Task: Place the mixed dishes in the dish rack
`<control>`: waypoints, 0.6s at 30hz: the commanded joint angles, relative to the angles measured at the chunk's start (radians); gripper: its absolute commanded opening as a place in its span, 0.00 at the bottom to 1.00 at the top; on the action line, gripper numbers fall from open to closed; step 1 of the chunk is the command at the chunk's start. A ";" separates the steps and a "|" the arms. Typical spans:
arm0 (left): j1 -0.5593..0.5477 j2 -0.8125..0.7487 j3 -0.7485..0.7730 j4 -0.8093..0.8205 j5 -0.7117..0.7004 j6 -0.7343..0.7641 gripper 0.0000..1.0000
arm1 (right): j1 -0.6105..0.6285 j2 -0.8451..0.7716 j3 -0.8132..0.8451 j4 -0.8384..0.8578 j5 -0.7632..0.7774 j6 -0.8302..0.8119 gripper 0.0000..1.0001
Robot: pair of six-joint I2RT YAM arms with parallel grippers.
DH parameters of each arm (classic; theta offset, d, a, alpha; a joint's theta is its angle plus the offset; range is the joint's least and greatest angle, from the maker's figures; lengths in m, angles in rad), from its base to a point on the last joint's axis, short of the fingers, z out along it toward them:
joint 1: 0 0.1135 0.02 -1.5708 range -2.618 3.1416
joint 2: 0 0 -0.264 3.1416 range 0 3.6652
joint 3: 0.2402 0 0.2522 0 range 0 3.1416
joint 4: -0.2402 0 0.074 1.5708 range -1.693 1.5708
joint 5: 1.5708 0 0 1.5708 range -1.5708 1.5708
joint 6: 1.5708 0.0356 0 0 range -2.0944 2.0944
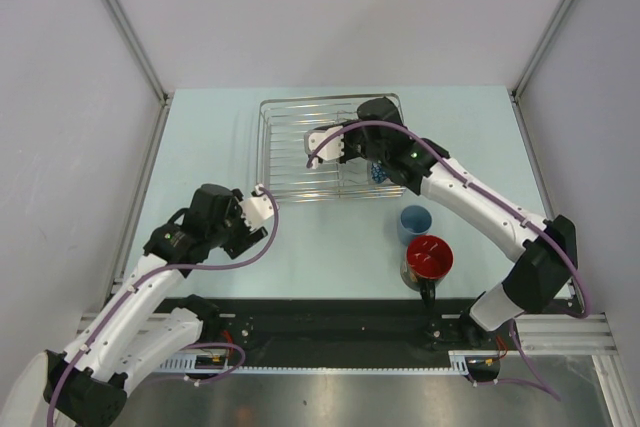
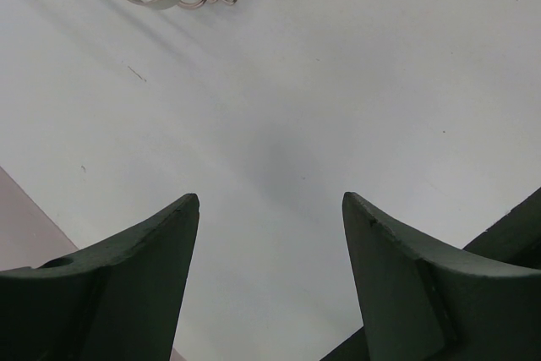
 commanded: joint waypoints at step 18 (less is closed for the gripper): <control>0.023 -0.007 0.014 0.028 -0.001 0.001 0.74 | -0.062 0.029 0.007 0.153 -0.071 0.073 0.00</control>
